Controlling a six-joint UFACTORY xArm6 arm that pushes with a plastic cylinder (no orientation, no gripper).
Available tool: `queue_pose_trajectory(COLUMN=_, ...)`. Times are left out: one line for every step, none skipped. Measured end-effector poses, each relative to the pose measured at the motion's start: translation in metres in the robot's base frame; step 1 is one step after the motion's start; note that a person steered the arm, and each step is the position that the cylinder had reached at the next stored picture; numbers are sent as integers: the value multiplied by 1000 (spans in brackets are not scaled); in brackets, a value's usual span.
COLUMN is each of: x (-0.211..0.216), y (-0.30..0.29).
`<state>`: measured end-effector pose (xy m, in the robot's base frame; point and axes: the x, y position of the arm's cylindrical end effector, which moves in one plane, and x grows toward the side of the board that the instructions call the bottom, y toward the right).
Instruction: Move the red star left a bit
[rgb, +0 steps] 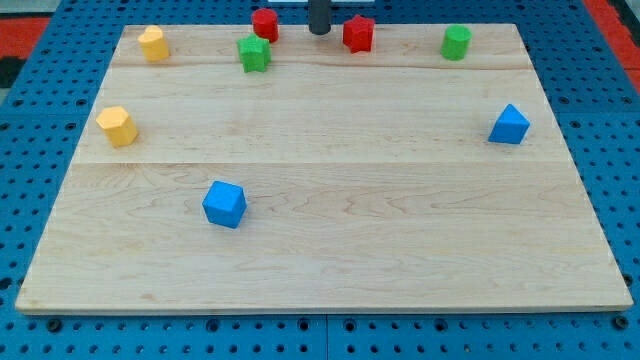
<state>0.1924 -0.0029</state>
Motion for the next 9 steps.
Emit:
queue_pose_trajectory(x=0, y=0)
queue_pose_trajectory(x=2, y=0)
queue_pose_trajectory(x=0, y=0)
queue_pose_trajectory(x=1, y=0)
queue_pose_trajectory(x=2, y=0)
queue_pose_trajectory(x=1, y=0)
queue_pose_trajectory(x=0, y=1)
queue_pose_trajectory(x=0, y=4)
queue_pose_trajectory(x=1, y=6)
